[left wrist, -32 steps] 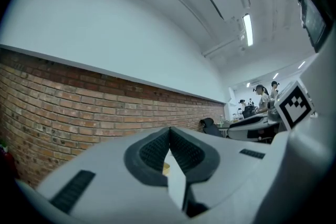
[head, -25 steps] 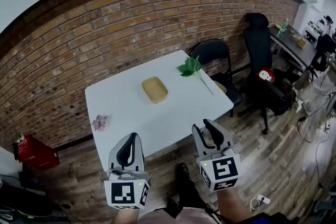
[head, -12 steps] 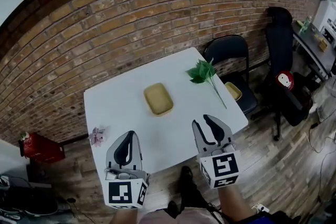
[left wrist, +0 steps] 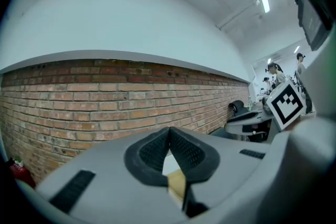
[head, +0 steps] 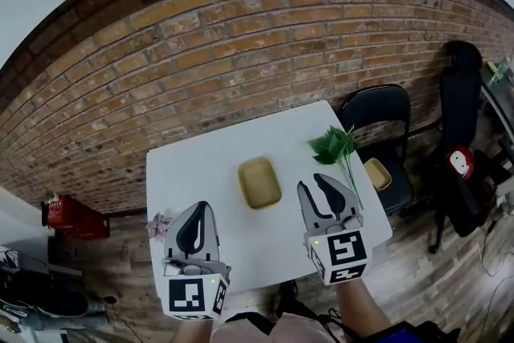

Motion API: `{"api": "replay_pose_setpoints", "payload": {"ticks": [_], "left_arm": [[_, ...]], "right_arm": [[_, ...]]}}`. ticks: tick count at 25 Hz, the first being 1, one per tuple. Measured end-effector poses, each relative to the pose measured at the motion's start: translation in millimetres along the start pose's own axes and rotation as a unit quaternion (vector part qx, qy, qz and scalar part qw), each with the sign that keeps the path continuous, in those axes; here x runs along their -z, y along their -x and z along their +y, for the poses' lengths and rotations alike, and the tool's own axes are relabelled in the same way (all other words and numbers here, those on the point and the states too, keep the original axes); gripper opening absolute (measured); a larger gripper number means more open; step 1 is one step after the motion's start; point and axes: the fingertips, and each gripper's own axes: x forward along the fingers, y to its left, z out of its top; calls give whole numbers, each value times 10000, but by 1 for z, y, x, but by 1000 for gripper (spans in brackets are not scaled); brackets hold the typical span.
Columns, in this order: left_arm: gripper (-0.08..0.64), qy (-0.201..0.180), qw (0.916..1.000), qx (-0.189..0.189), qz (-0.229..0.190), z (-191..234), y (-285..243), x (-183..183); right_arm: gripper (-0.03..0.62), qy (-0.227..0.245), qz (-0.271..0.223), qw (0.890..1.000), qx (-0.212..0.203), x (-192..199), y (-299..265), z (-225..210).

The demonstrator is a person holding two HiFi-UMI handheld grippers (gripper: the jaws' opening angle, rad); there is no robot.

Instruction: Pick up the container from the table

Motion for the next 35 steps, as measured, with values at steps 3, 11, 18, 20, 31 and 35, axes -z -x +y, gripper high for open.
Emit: {"api": "replay_pose_setpoints", "payload": {"ticks": [3, 11, 18, 20, 31, 35], "left_arm": [[9, 22, 9998, -177, -109, 9, -4, -8], [9, 140, 9978, -579, -280, 44, -11, -15], [9, 336, 9971, -658, -194, 77, -30, 3], [9, 391, 9971, -632, -139, 83, -40, 11], [9, 584, 9969, -404, 334, 103, -91, 65], [9, 642, 9960, -313, 544, 103, -103, 85]], "right_arm": [[123, 111, -109, 9998, -98, -15, -13, -3], [123, 376, -234, 9986, -289, -41, -49, 4], [126, 473, -52, 9984, -315, -36, -84, 13], [127, 476, 64, 9983, -319, -29, -95, 14], [135, 311, 1058, 9933, -337, 52, -152, 12], [135, 194, 1442, 9887, -349, 87, -159, 11]]}}
